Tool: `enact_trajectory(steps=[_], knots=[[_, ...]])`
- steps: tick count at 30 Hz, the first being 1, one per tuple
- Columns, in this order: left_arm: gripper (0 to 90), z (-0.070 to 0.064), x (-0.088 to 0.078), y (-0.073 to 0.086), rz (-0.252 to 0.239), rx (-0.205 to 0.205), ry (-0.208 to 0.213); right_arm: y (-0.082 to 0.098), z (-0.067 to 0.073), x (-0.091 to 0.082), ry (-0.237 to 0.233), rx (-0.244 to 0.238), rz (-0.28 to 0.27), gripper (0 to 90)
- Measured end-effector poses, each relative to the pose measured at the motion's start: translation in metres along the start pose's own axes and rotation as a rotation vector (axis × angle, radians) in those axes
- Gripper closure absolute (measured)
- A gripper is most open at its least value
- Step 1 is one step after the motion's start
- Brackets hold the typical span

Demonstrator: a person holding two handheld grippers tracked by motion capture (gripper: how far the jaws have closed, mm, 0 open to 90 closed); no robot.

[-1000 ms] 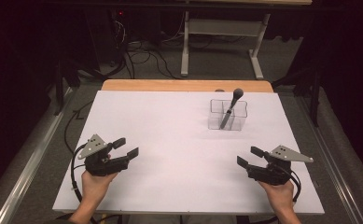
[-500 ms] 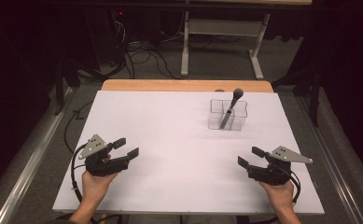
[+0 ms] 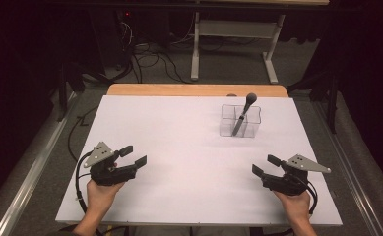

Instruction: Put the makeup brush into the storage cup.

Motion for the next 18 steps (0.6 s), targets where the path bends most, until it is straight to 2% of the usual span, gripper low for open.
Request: enact_trajectory(steps=[18], knots=[[32.7,0.0,0.0013,0.0003,0.008,0.005,-0.002,-0.0006,-0.0018,-0.0013,-0.006,0.013,-0.017,26.2]])
Point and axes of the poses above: each handheld gripper's, and its own axes: x roughly forward along the jaws, y roughly out of its underside, z roughly to its left, the point moved 6 cm from there along x, roughly forward along the jaws, and after that the axes turned 9 degrees about z, right-handed, at the moved point
